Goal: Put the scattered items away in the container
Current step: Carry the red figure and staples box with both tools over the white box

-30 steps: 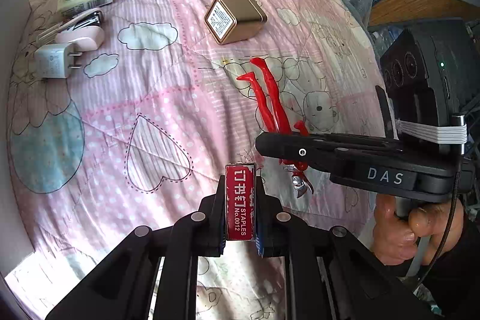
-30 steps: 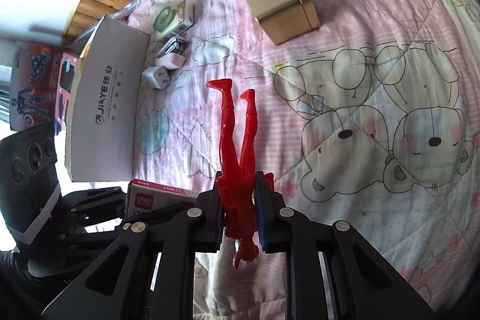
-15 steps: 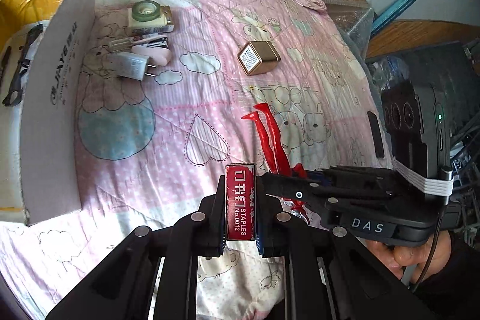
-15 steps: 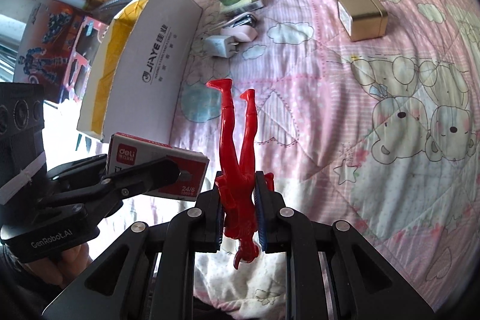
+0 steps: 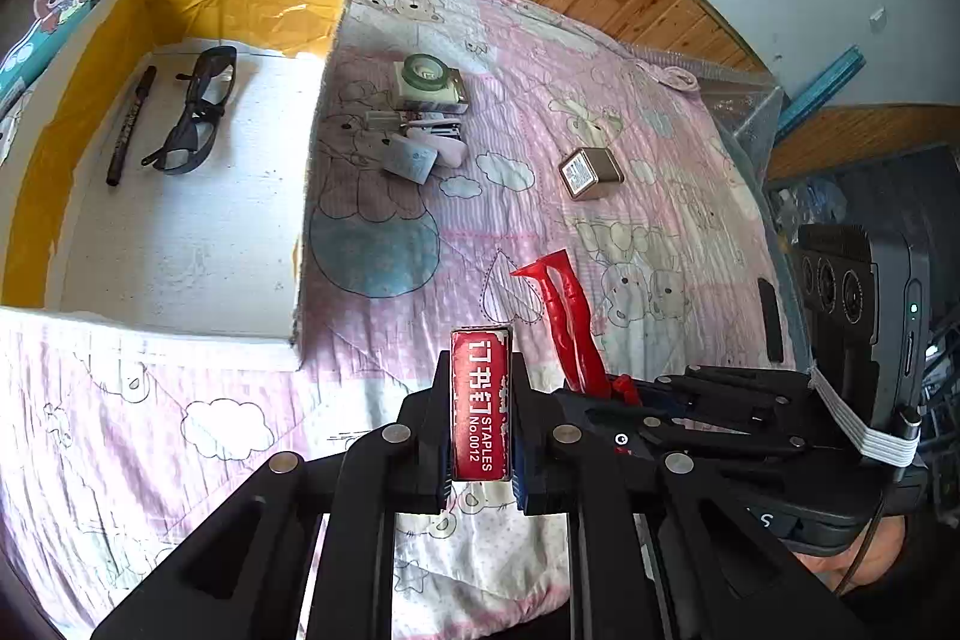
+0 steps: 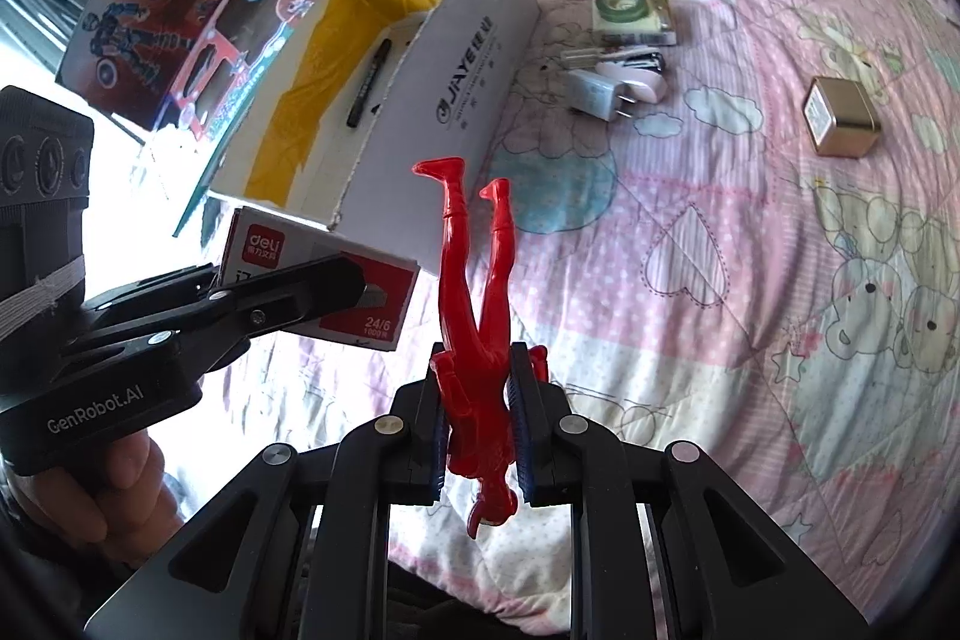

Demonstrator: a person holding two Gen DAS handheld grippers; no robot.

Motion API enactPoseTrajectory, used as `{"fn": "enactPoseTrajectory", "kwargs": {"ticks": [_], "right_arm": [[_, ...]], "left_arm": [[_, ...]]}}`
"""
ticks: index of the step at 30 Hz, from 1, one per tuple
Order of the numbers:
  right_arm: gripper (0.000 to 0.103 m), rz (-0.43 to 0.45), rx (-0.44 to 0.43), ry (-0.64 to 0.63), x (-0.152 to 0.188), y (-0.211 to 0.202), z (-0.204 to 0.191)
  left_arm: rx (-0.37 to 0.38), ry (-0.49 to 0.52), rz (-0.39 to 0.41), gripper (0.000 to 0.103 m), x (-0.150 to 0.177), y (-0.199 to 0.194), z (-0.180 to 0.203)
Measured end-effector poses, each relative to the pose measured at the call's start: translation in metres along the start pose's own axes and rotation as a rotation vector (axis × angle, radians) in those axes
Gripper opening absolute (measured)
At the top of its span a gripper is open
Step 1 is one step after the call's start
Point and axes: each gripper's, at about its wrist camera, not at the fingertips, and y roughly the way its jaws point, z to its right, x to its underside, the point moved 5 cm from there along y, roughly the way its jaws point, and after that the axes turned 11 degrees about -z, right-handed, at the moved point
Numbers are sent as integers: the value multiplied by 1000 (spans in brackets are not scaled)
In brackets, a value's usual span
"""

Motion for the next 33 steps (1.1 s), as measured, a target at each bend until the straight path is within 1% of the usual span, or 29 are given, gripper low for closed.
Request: {"fn": "enactPoseTrajectory", "kwargs": {"ticks": [11, 19, 25, 33], "right_arm": [[18, -1, 35, -147, -8, -6, -59], [18, 8, 39, -208, -18, -14, -85], [18, 25, 41, -250, -35, -19, -107], [18, 41, 58, -284, -59, -19, -128]], "left_arm": [[6, -82, 113, 15, 16, -50, -32], [16, -147, 173, 15, 25, -78, -53], [15, -178, 210, 15, 23, -95, -65], [5, -201, 236, 15, 11, -107, -78]]}}
